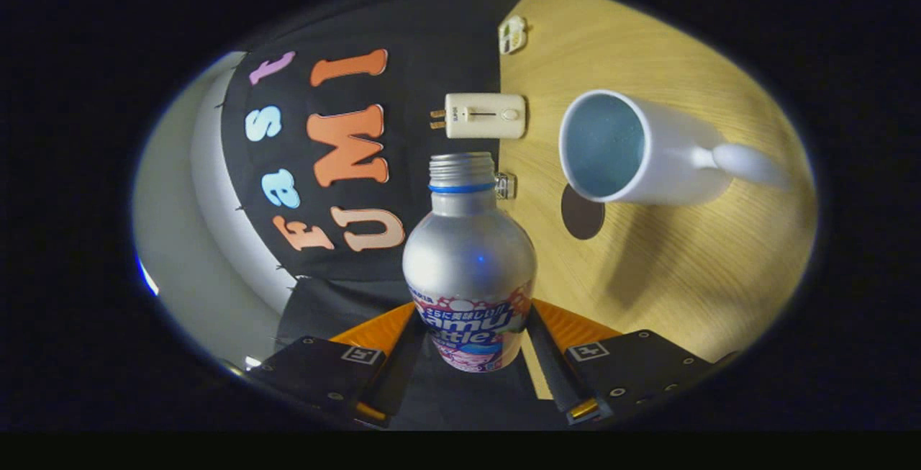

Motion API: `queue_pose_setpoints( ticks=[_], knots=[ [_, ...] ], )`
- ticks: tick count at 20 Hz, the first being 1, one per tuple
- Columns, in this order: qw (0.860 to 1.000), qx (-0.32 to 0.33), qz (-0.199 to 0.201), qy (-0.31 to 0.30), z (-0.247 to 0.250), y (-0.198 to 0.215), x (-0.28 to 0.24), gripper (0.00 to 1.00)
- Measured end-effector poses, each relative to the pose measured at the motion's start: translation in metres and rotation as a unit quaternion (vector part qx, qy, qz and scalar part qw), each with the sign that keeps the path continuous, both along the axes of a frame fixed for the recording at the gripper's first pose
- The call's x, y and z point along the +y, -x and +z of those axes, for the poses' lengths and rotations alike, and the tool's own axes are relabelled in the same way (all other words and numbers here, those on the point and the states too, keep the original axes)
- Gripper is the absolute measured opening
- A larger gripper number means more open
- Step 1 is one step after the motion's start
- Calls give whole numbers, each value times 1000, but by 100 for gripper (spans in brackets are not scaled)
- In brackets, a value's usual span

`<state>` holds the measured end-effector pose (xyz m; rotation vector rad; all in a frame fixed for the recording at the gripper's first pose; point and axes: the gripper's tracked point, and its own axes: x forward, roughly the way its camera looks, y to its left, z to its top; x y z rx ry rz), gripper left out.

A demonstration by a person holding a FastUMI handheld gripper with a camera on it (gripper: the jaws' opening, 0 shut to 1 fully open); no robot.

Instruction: Take the bottle from table, then pour the juice into the cup, finally place the bottle on the coaster

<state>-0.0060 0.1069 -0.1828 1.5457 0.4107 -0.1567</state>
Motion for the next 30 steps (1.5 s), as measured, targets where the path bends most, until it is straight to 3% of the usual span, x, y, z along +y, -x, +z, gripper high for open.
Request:
queue_pose_setpoints(
  ticks=[3, 6, 10, 14, 19, 23, 26, 30],
  knots=[
    [995, -3, 7, 101, 2, -2, -15, 78],
    [978, -20, 26, 204, 10, -6, -25, 79],
    [938, -43, 60, 338, 19, -18, -29, 79],
    [895, -47, 88, 434, 19, -29, -35, 79],
    [871, -37, 106, 478, 7, -46, -41, 79],
    [824, -14, 102, 558, 2, -65, -65, 79],
    [796, 3, 105, 596, -20, -72, -75, 79],
    [783, 12, 121, 610, -32, -88, -73, 79]
  ],
)
